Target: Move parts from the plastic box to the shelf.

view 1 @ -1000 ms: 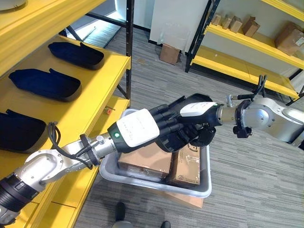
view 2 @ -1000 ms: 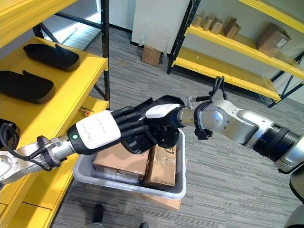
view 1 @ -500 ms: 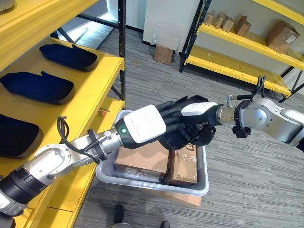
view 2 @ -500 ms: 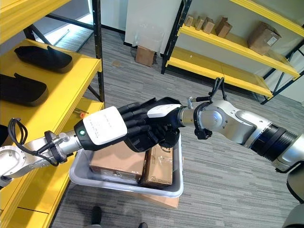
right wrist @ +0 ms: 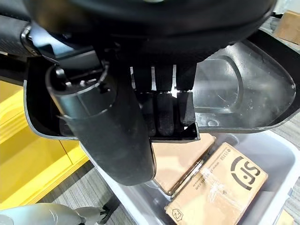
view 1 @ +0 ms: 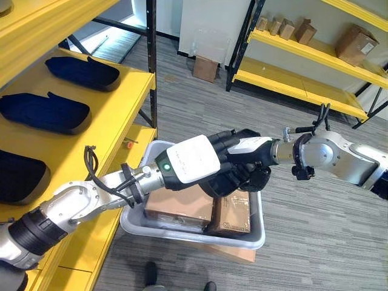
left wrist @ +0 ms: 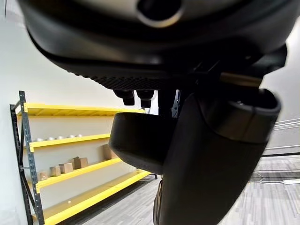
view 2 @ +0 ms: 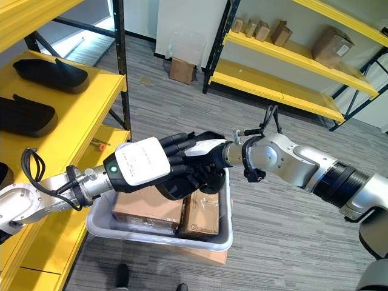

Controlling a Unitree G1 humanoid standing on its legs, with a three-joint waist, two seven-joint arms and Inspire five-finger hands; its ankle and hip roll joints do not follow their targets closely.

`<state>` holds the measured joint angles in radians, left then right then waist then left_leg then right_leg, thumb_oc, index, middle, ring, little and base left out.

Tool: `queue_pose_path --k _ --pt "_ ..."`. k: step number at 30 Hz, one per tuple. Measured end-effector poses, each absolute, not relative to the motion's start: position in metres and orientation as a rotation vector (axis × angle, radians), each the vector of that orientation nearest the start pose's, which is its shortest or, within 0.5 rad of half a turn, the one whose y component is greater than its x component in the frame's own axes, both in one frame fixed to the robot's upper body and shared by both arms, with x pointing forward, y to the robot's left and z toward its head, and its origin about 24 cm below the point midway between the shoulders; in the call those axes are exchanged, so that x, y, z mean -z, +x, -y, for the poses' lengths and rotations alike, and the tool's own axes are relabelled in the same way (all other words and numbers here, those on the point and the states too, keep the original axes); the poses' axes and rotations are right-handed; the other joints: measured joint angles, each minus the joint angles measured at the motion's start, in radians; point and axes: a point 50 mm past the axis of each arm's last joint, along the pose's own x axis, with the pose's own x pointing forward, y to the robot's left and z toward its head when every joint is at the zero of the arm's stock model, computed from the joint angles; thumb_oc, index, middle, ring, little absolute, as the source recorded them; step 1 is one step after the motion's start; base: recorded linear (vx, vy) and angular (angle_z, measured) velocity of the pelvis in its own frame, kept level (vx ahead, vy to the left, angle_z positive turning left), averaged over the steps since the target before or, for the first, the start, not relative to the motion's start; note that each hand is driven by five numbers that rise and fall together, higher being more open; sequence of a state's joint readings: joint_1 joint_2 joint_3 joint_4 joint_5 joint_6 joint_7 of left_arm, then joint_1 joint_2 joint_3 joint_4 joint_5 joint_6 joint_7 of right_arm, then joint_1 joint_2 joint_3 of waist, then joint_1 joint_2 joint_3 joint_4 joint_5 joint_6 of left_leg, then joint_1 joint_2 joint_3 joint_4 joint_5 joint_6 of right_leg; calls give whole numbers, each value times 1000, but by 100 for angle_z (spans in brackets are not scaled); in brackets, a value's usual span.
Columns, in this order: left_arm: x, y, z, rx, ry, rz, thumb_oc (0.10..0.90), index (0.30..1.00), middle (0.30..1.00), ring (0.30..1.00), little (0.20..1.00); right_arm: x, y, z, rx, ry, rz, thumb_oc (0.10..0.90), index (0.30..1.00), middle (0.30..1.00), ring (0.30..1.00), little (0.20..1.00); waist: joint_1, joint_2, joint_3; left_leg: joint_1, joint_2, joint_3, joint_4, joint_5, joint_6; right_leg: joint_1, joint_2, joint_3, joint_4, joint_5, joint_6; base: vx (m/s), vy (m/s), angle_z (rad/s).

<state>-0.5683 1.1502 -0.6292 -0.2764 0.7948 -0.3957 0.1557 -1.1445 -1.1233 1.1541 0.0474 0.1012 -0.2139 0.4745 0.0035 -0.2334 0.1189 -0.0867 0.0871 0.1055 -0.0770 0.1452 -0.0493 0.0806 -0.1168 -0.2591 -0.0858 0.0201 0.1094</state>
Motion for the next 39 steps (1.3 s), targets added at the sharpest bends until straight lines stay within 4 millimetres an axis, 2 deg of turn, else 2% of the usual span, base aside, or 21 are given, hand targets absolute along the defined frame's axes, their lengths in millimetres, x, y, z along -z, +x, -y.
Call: queue_pose_path --k 10,18,25,32,39 --pt "-179 251 -141 685 1798 1052 900 1000 1000 1000 1000 -195 312 139 -1103 -1477 209 400 300 300 300 300 0 0 0 1 0 1 0 0 0 0 0 1 0 0 0 0 0 0" --pt "-168 245 -148 667 1741 1000 900 1000 1000 1000 1000 -191 312 135 -1120 -1465 216 400 300 300 300 300 2 1 0 1 0 2 0 -1 -1 -1 0 3 0 0 0 0 0 0" --pt "-162 227 -159 659 1714 961 900 1000 1000 1000 1000 -183 304 130 -1164 -1418 245 400 300 300 300 300 13 1 0 1 1 5 -1 -4 -3 -2 0 4 0 0 0 0 0 0" --pt "-178 215 -168 636 1782 998 900 1000 1000 1000 1000 -190 300 127 -1171 -1381 307 400 300 300 300 300 35 1 0 0 0 1 -1 -6 -5 -2 0 2 0 -1 2 0 0 0" --pt "-182 206 -174 664 1829 999 900 1000 1000 1000 1000 -194 301 131 -1150 -1390 303 400 300 300 300 300 53 -1 1 -3 1 0 -1 -9 -6 -4 0 1 0 -4 5 0 0 0"
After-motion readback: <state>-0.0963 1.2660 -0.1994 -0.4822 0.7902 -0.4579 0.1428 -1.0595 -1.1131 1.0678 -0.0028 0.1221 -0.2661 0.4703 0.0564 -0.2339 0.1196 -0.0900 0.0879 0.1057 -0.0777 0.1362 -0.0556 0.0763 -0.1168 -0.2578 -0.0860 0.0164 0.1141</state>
